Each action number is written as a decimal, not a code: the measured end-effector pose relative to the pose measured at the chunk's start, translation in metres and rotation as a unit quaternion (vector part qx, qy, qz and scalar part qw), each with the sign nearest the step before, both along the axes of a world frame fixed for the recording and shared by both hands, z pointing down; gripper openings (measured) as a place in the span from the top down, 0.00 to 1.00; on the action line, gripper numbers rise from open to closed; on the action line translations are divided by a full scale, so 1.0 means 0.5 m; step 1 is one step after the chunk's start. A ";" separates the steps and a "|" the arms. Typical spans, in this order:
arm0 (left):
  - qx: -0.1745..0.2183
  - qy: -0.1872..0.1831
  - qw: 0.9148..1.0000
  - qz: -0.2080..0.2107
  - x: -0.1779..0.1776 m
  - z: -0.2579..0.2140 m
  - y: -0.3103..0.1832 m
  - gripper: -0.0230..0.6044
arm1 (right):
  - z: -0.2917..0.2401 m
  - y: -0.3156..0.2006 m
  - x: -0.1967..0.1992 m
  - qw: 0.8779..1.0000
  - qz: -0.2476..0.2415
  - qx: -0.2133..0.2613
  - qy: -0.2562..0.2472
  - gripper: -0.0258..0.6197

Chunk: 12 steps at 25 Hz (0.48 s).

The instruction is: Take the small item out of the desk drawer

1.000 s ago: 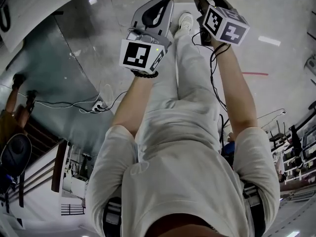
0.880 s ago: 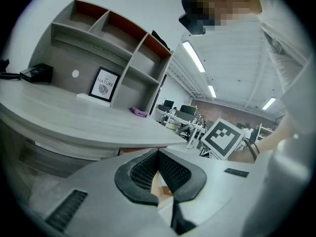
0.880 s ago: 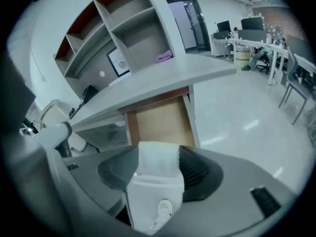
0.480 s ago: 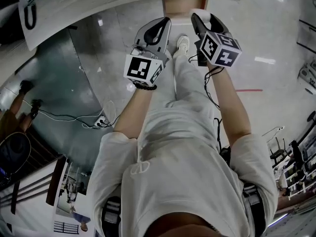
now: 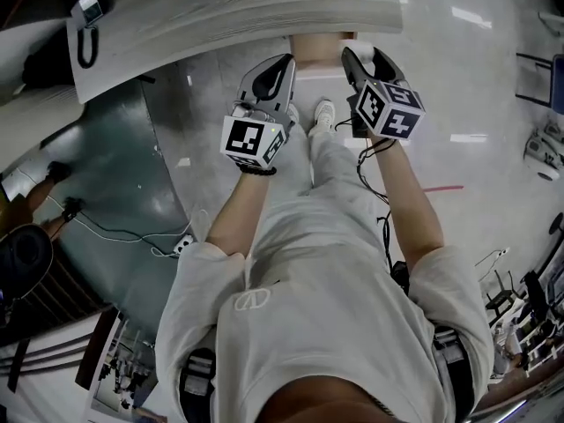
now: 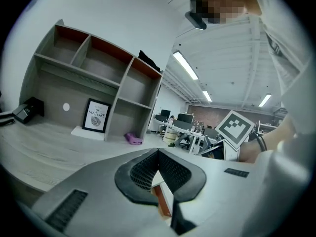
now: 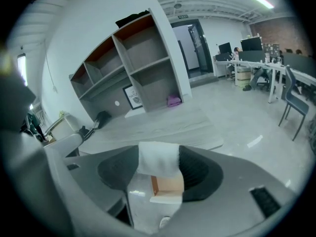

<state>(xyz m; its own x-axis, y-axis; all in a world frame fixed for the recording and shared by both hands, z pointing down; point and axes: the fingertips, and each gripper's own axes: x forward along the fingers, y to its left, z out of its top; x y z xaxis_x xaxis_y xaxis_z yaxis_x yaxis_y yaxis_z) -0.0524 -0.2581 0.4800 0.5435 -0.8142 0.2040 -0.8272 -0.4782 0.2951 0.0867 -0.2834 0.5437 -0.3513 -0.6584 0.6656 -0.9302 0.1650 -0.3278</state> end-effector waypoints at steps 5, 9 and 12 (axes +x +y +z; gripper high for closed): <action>0.015 -0.004 1.000 -0.003 -0.010 -0.048 -0.003 0.97 | -0.063 -0.004 0.007 1.000 0.004 0.022 -0.001 0.57; 0.026 -0.008 1.000 -0.007 -0.027 -0.080 0.002 0.97 | -0.115 -0.003 0.010 0.999 0.008 0.043 -0.001 0.57; 0.037 -0.014 0.999 -0.013 -0.050 -0.111 0.005 0.97 | -0.158 0.001 0.014 0.998 0.011 0.057 -0.003 0.57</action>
